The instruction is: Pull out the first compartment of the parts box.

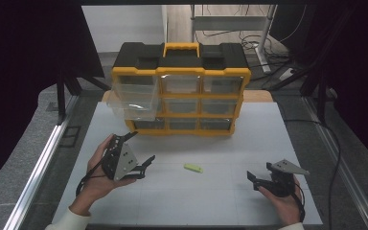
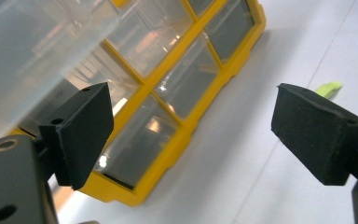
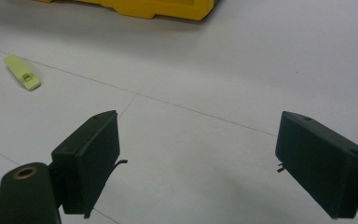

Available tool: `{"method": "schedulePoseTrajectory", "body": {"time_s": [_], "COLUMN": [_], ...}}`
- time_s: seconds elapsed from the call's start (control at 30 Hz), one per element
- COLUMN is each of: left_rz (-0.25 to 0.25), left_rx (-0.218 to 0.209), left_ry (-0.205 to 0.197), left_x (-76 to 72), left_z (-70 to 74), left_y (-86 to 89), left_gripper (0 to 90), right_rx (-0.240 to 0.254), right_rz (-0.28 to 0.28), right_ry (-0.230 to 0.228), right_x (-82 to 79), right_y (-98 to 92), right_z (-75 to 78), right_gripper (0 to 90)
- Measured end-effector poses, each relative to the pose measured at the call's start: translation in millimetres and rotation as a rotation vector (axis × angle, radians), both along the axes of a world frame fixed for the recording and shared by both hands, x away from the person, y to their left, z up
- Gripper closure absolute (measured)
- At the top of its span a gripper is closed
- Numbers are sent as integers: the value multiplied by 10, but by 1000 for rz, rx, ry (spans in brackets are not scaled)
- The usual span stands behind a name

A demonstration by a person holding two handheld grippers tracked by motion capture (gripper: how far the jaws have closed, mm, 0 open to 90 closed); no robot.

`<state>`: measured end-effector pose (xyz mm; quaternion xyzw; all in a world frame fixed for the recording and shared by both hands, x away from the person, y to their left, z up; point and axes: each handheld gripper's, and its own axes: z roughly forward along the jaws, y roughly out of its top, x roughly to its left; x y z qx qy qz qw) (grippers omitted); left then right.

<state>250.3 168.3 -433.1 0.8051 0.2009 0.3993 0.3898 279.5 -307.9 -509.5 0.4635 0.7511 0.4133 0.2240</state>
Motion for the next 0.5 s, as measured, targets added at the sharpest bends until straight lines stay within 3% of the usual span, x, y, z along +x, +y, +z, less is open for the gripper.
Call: {"method": "schedulePoseTrajectory", "body": {"time_s": [0.2, 0.33, 0.5], "left_rz": [-9, -19, -38], "left_rx": [-80, -113, -132], "left_ry": [90, 150, 192], "left_x": [33, 64, 84], "left_z": [-12, -22, -51], "left_y": [39, 41, 44], "left_gripper": [108, 69, 87], "right_rx": [-6, -1, -4], "right_rz": [5, 7, 6], "right_ry": [-1, 1, 3], "right_x": [3, 4, 11], "right_y": [11, 5, 5], "right_z": [-2, -3, -6], "right_gripper": [139, 139, 139]}}
